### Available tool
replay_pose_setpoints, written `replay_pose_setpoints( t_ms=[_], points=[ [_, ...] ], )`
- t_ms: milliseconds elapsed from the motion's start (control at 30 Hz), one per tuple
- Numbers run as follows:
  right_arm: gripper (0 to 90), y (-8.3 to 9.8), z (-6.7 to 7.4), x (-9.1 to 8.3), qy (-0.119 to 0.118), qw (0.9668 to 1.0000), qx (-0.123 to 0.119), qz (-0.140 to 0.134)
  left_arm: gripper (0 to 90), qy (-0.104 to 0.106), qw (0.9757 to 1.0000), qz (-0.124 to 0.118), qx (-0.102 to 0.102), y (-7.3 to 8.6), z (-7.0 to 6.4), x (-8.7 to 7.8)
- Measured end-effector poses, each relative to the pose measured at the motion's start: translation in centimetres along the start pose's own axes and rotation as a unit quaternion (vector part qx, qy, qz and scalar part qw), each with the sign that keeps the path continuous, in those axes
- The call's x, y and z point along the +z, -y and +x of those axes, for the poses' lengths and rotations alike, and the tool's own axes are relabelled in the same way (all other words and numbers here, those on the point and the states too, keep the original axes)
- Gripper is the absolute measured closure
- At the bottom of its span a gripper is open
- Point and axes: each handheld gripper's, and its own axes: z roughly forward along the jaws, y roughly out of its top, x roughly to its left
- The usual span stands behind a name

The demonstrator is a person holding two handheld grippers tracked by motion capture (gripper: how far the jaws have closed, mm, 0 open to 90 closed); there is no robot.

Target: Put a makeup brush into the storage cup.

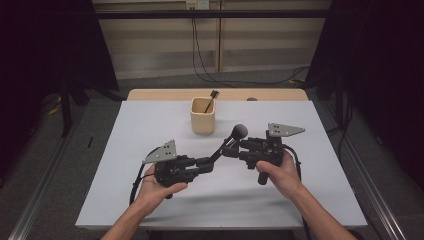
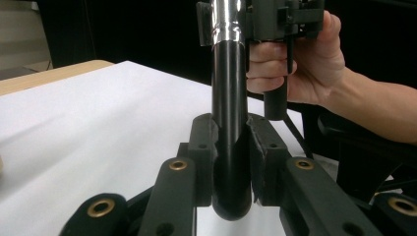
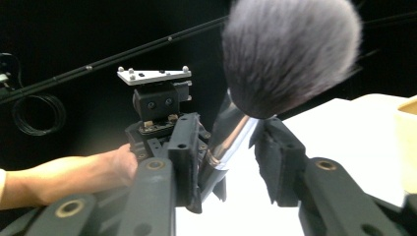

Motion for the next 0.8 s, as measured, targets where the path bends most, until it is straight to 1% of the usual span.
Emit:
replay_pose_setpoints(
  t_ms=[67,167,300,367,467,533,667,800],
  points=[
    [63.8,0.02,-0.04,0.03,-0.001,1.0,0.007,0.001,74.8,0.001,1.0,0.002,0.001,0.05,0.06,0.04],
    [64.8,0.04,-0.1,0.03,-0.002,0.9999,0.011,0.0,74.8,0.001,1.0,0.002,0.003,0.06,0.06,0.07],
    [68.1,0.06,-0.09,0.02,0.003,1.0,0.006,0.004,74.8,0.001,1.0,0.006,0.007,0.14,0.03,0.16],
    [69.0,0.1,-0.13,0.01,-0.001,0.9999,0.012,0.003,74.8,0.002,1.0,0.006,0.007,0.17,0.02,0.24],
    [70.1,0.1,-0.13,0.03,-0.005,0.9998,0.018,0.002,74.7,0.002,0.9999,0.006,0.015,0.26,0.02,0.3],
    [71.4,0.09,-0.08,0.07,-0.01,0.9996,0.025,0.002,74.4,0.002,0.9997,0.011,0.022,0.27,-0.05,0.37],
    [71.7,-0.02,0.01,0.04,-0.012,0.9994,0.031,0.007,74.4,0.003,0.9997,0.01,0.021,0.33,-0.12,0.49],
    [71.8,-0.08,0.11,-0.06,-0.008,0.9995,0.028,0.01,73.3,0.002,0.9998,0.01,0.016,0.36,-0.03,0.55]
  ],
)
